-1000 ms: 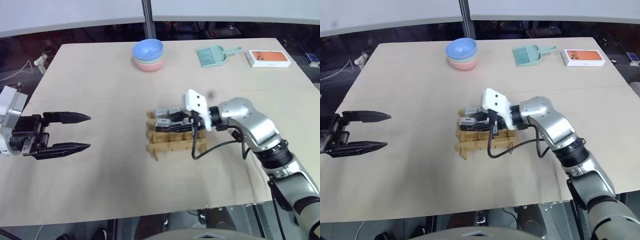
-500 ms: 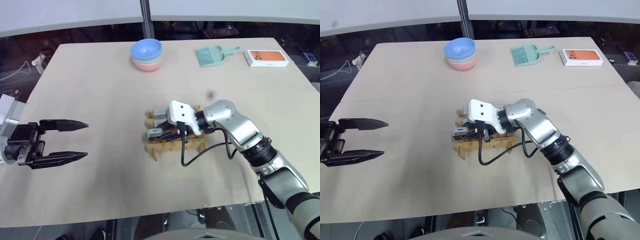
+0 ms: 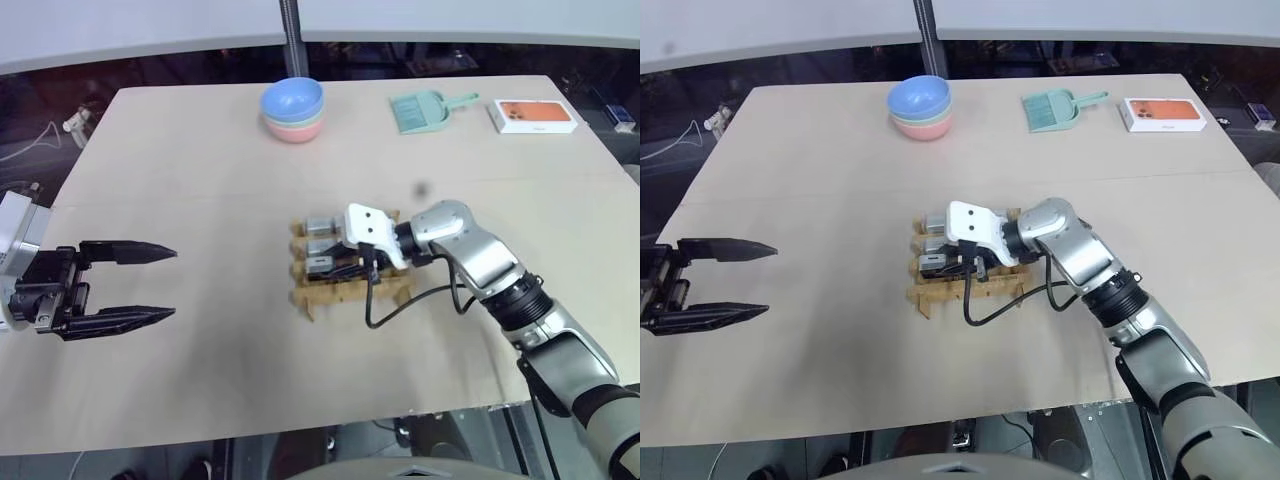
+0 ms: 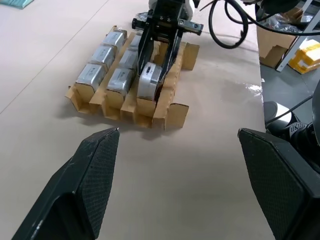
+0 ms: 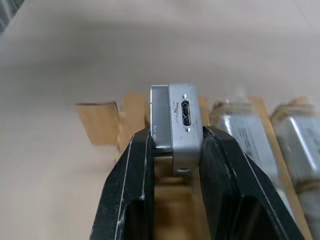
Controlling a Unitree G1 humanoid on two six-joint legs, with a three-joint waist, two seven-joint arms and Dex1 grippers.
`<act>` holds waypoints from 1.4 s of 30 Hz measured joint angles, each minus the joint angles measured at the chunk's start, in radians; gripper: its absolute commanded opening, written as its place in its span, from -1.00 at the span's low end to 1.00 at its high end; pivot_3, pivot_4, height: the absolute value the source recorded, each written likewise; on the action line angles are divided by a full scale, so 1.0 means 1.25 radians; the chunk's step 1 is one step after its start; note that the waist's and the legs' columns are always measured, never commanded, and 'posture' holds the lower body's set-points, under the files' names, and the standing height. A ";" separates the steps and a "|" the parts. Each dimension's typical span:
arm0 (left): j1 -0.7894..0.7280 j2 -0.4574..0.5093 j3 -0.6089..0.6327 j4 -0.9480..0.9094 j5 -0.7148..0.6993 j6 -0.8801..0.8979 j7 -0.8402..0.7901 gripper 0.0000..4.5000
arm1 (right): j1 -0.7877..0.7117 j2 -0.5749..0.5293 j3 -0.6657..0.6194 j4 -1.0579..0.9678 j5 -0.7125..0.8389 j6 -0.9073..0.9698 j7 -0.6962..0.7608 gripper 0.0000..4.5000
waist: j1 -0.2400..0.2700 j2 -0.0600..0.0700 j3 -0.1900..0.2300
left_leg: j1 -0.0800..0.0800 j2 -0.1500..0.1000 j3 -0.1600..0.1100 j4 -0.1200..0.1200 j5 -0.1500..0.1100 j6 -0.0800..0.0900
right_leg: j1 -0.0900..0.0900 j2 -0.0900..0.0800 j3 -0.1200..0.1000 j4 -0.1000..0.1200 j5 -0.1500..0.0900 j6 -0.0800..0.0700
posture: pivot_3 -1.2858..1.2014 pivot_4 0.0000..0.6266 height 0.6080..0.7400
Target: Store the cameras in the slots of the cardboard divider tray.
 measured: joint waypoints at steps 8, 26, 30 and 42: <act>0.000 0.000 -0.001 0.006 -0.004 -0.001 0.000 0.75 | 0.000 -0.002 -0.001 0.000 -0.006 -0.001 0.009 -0.68 | 0.000 0.000 0.000 | 0.000 0.000 0.000 0.000 -0.001 0.002 | 0.000 0.000 0.000 0.000 0.000 0.000 | 0.03 -0.52 1.00; -0.001 0.013 -0.021 0.017 -0.006 -0.018 0.000 0.75 | 0.023 0.025 0.004 0.023 -0.028 -0.022 -0.011 0.58 | 0.000 0.000 0.000 | 0.000 0.000 0.000 0.000 0.000 0.000 | 0.000 0.000 0.000 0.000 0.000 0.000 | 0.03 -0.52 1.00; -0.021 0.017 -0.039 0.024 -0.007 -0.023 0.000 0.75 | 0.037 0.022 -0.030 -0.050 0.020 0.066 -0.015 0.58 | 0.002 -0.001 0.001 | 0.000 0.000 -0.001 0.000 0.000 -0.001 | 0.000 0.000 0.000 0.000 0.000 0.000 | 0.03 -0.52 1.00; -0.153 0.027 -0.170 0.015 -0.039 -0.027 -0.001 0.75 | 0.182 -0.165 -0.393 -0.482 0.241 0.418 -0.180 0.58 | 0.023 -0.002 0.002 | -0.001 -0.001 0.000 0.000 -0.001 0.002 | 0.001 -0.002 -0.003 -0.001 0.000 0.000 | 0.03 -0.52 1.00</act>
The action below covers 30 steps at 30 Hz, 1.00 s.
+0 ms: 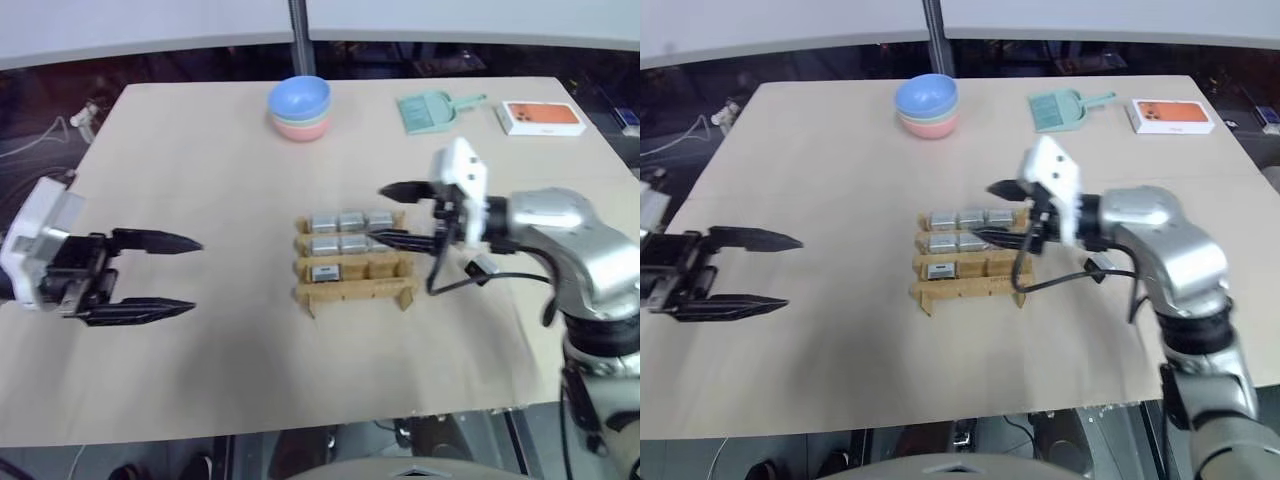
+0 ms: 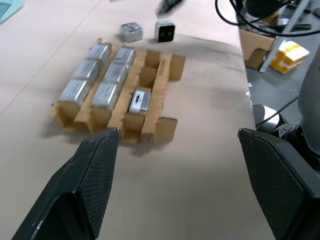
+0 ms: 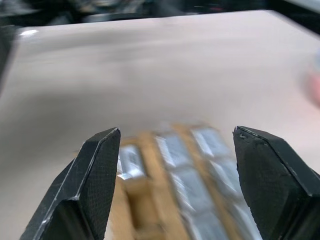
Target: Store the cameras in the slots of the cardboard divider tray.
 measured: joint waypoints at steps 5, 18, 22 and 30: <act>-0.110 0.000 -0.104 0.025 -0.007 -0.015 0.000 0.75 | 0.202 -0.082 -0.168 -0.138 0.052 0.097 -0.083 0.58 | 0.003 0.000 0.000 | 0.000 -0.001 0.002 0.000 0.000 0.000 | 0.000 0.000 0.001 0.000 0.000 0.000 | 0.03 -0.52 1.00; -0.267 -0.001 -0.299 0.124 -0.016 -0.077 0.000 0.75 | 0.546 -0.086 -0.228 -0.099 -0.056 -0.077 -0.210 0.58 | -0.003 -0.001 0.000 | 0.002 -0.001 0.002 0.001 0.000 0.001 | 0.000 0.003 0.005 0.000 -0.002 0.004 | 0.03 -0.52 1.00; -0.273 0.004 -0.303 0.129 -0.027 -0.083 0.000 0.75 | 0.518 -0.056 -0.201 -0.035 -0.080 -0.152 -0.238 0.58 | -0.003 -0.002 0.000 | 0.001 -0.001 0.001 0.001 0.000 0.001 | 0.000 0.003 0.005 0.000 -0.002 0.004 | 0.03 -0.52 1.00; -0.266 0.028 -0.303 0.128 -0.031 -0.083 0.000 0.75 | 0.506 -0.054 -0.173 0.030 -0.075 -0.194 -0.230 0.58 | 0.000 -0.002 0.000 | 0.001 0.000 0.001 0.001 0.000 0.001 | 0.000 0.003 0.004 0.000 -0.002 0.003 | 0.03 -0.52 1.00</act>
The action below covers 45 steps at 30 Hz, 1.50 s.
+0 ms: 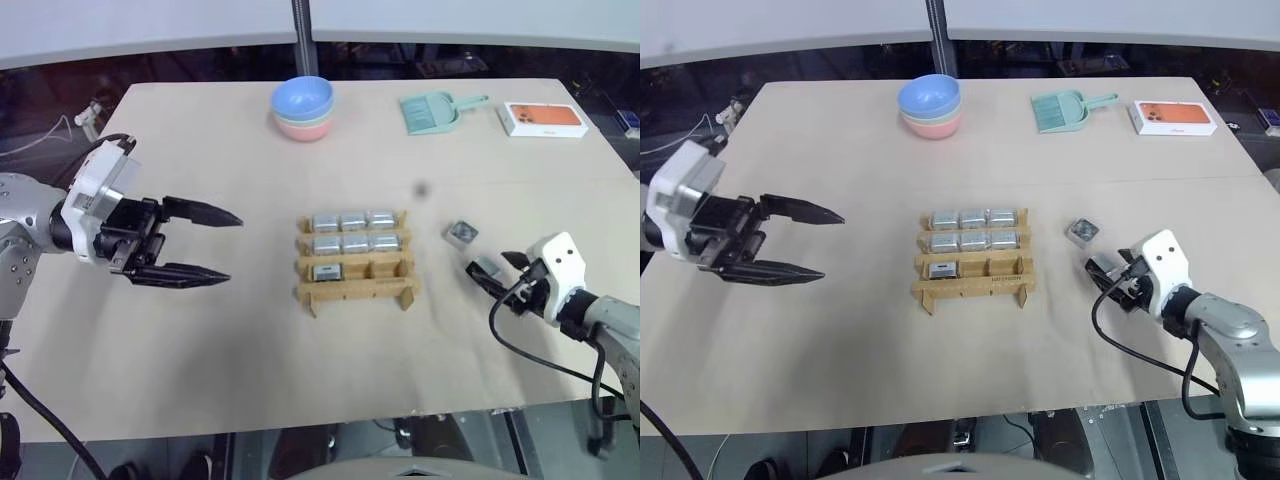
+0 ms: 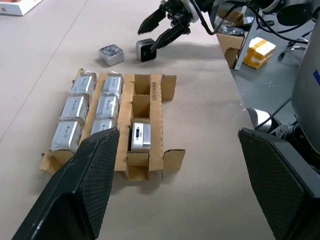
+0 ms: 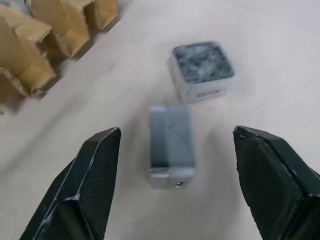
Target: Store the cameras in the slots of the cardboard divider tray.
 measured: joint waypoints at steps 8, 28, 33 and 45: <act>0.013 0.012 0.002 -0.003 -0.004 0.002 0.000 0.75 | 0.011 0.012 0.007 0.034 0.004 -0.018 -0.005 -0.45 | -0.001 0.000 0.000 | 0.000 0.000 0.000 0.000 0.000 0.000 | 0.000 0.000 0.000 0.000 0.000 0.000 | 0.03 -0.52 1.00; 0.028 0.013 0.022 -0.009 0.004 0.004 0.000 0.75 | -0.425 -0.046 0.286 -0.020 0.129 0.046 0.204 -0.71 | -0.001 -0.001 0.001 | 0.000 0.000 0.000 0.000 0.000 0.000 | 0.000 0.001 -0.001 0.000 0.002 -0.003 | 0.03 -0.52 1.00; 0.029 0.009 0.026 -0.012 0.009 0.004 0.000 0.75 | -0.480 -0.024 0.441 0.098 0.030 -0.054 0.283 -0.71 | 0.000 -0.001 0.001 | -0.002 0.000 0.001 0.001 0.000 0.000 | 0.000 0.000 -0.002 0.000 0.002 -0.003 | 0.03 -0.52 1.00; 0.071 0.009 0.073 -0.041 0.009 0.017 0.000 0.75 | -0.545 0.031 0.495 0.290 -0.087 -0.230 0.370 -0.71 | 0.000 -0.001 0.001 | -0.001 0.000 0.000 0.002 0.000 0.000 | 0.000 0.000 -0.002 0.000 0.002 -0.003 | 0.03 -0.52 1.00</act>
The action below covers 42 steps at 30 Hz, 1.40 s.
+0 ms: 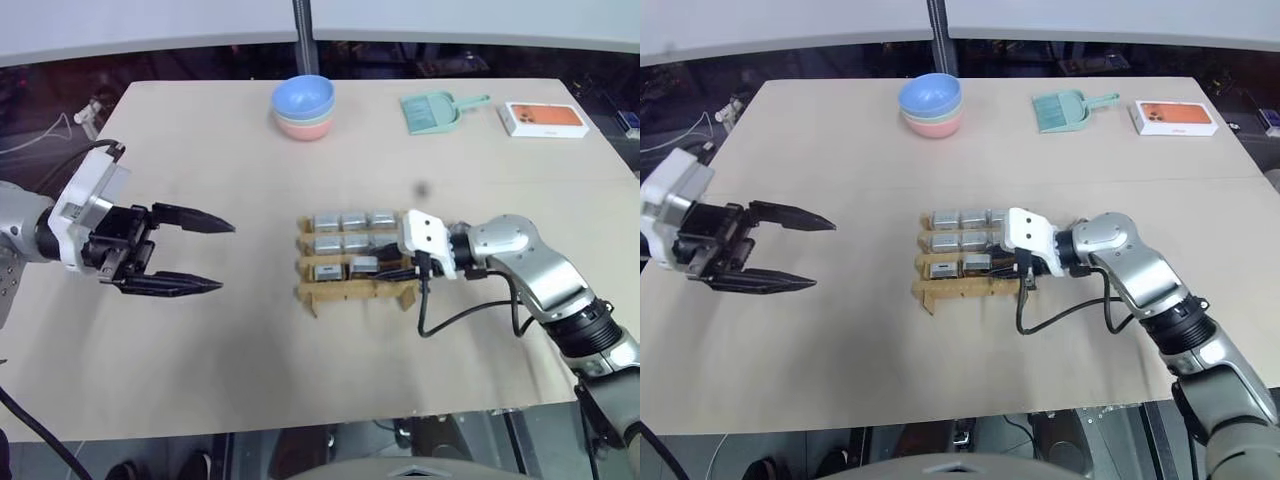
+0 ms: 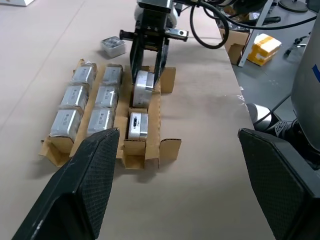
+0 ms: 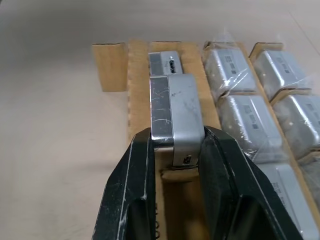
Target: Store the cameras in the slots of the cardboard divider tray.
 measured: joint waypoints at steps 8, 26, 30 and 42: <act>0.010 -0.001 0.023 -0.004 0.000 0.004 0.000 0.75 | -0.010 0.013 0.018 0.027 -0.042 0.003 0.020 -0.71 | 0.001 0.000 0.000 | 0.000 0.000 0.000 0.000 0.000 0.000 | 0.000 0.000 0.000 0.000 0.000 0.000 | 0.03 -0.52 1.00; -0.002 -0.030 0.022 -0.008 0.002 0.007 0.000 0.75 | 0.013 0.008 -0.158 -0.111 0.081 0.175 -0.028 0.82 | 0.002 0.000 0.000 | 0.000 0.000 0.000 0.000 0.000 0.000 | 0.000 0.000 -0.001 0.000 0.002 0.003 | 0.03 -0.52 1.00; -0.010 -0.055 0.018 -0.026 0.008 0.020 0.000 0.75 | 0.071 -0.039 -0.303 -0.161 0.150 0.253 -0.088 0.82 | 0.010 0.000 0.000 | -0.001 0.000 0.001 0.000 0.000 0.000 | 0.000 -0.001 -0.001 -0.001 0.002 0.003 | 0.03 -0.52 1.00; -0.076 -0.086 -0.033 -0.022 0.026 0.021 0.000 0.75 | 0.221 -0.071 -0.356 0.137 0.022 0.069 -0.185 0.82 | -0.007 0.000 0.000 | 0.001 -0.001 0.001 0.000 0.000 0.000 | 0.001 0.000 0.001 0.000 0.002 0.003 | 0.03 -0.52 1.00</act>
